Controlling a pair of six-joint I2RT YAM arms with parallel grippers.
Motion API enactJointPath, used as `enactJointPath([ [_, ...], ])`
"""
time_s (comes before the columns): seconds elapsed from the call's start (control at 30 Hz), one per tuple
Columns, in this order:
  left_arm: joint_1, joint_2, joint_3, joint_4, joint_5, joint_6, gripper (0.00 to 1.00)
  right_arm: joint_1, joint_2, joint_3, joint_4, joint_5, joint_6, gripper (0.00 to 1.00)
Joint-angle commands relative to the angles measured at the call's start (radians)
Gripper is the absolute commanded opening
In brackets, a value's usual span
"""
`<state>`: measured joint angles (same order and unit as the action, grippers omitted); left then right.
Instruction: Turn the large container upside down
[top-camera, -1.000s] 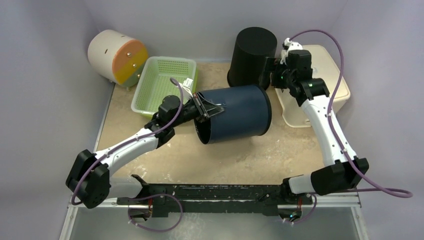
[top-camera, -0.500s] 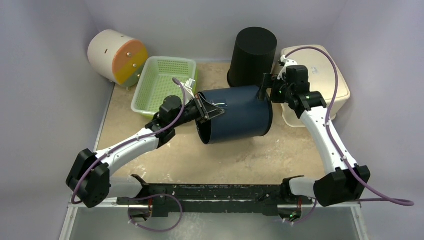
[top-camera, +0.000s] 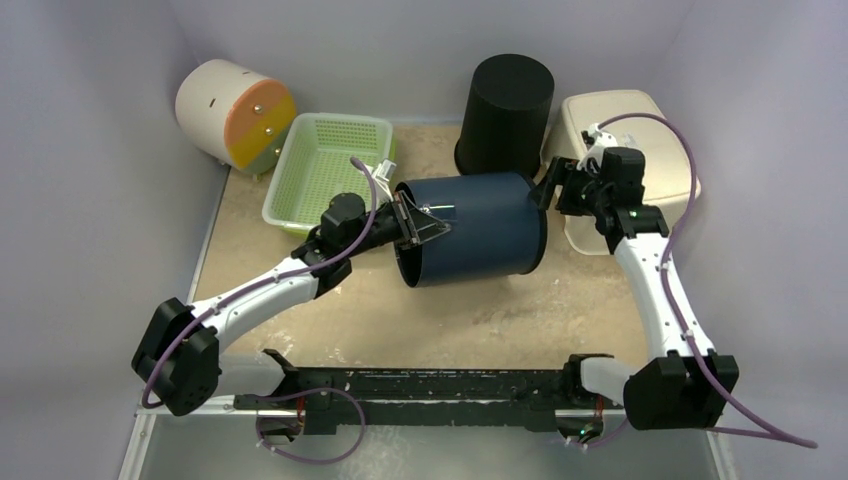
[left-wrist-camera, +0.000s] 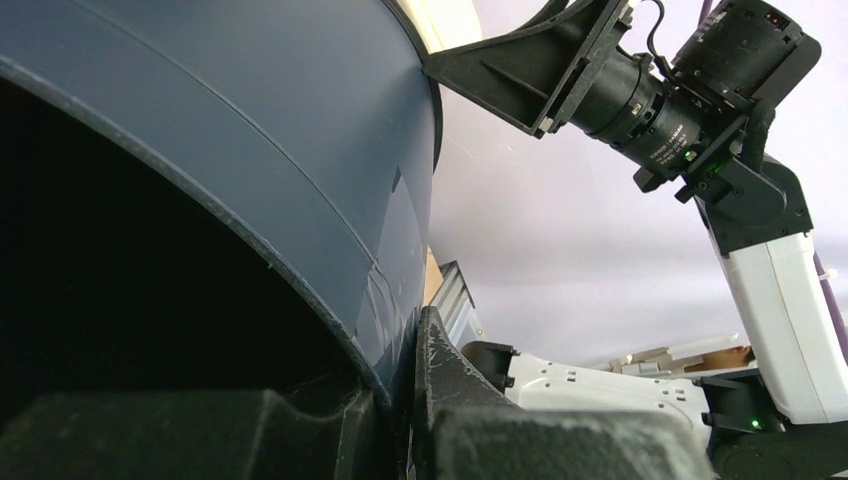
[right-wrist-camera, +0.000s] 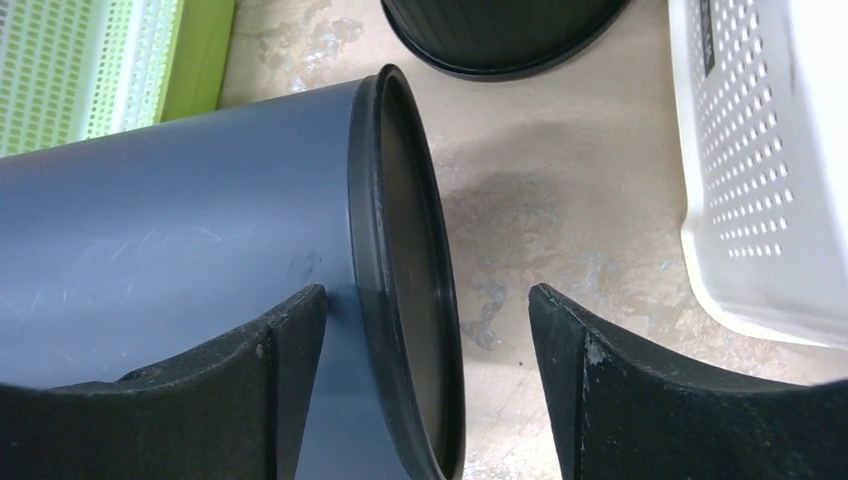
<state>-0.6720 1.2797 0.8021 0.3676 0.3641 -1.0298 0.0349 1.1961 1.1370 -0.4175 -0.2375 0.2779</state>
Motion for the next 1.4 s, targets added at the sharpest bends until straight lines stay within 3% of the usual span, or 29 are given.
enactJointPath([
  [0.0, 0.01, 0.048, -0.057, -0.178, -0.109, 0.151, 0.02, -0.007, -0.003, -0.066, 0.002, -0.158, -0.05, 0.73],
  [0.2, 0.01, 0.079, -0.058, -0.176, -0.106, 0.163, 0.02, -0.007, 0.032, -0.102, 0.016, -0.294, -0.108, 0.65],
  [0.5, 0.009, 0.107, -0.062, -0.156, -0.1, 0.166, 0.01, -0.007, 0.038, -0.148, 0.043, -0.252, -0.116, 0.59],
  [0.57, 0.01, 0.107, -0.065, -0.161, -0.101, 0.168, 0.01, -0.007, 0.041, -0.148, 0.05, -0.252, -0.112, 0.46],
  [0.67, 0.009, 0.109, -0.066, -0.172, -0.104, 0.174, 0.01, -0.007, 0.054, -0.128, 0.046, -0.243, -0.108, 0.08],
  [0.7, 0.009, 0.11, -0.066, -0.178, -0.105, 0.178, 0.01, -0.007, 0.054, -0.12, 0.042, -0.233, -0.109, 0.0],
  [0.83, 0.011, 0.105, -0.062, -0.204, -0.108, 0.195, 0.03, -0.007, 0.044, -0.104, 0.047, -0.171, -0.099, 0.0],
  [0.93, 0.01, 0.09, -0.064, -0.225, -0.119, 0.202, 0.14, -0.007, 0.036, -0.101, 0.046, -0.169, -0.098, 0.0],
  [1.0, 0.011, 0.078, -0.056, -0.258, -0.136, 0.211, 0.41, -0.007, 0.03, -0.1, 0.042, -0.156, -0.094, 0.0],
  [1.03, 0.01, 0.07, -0.049, -0.28, -0.146, 0.22, 0.46, -0.007, 0.025, -0.1, 0.041, -0.146, -0.09, 0.0],
  [1.37, 0.011, -0.029, 0.012, -0.446, -0.211, 0.264, 0.57, -0.007, 0.008, -0.095, 0.047, -0.109, -0.077, 0.0],
])
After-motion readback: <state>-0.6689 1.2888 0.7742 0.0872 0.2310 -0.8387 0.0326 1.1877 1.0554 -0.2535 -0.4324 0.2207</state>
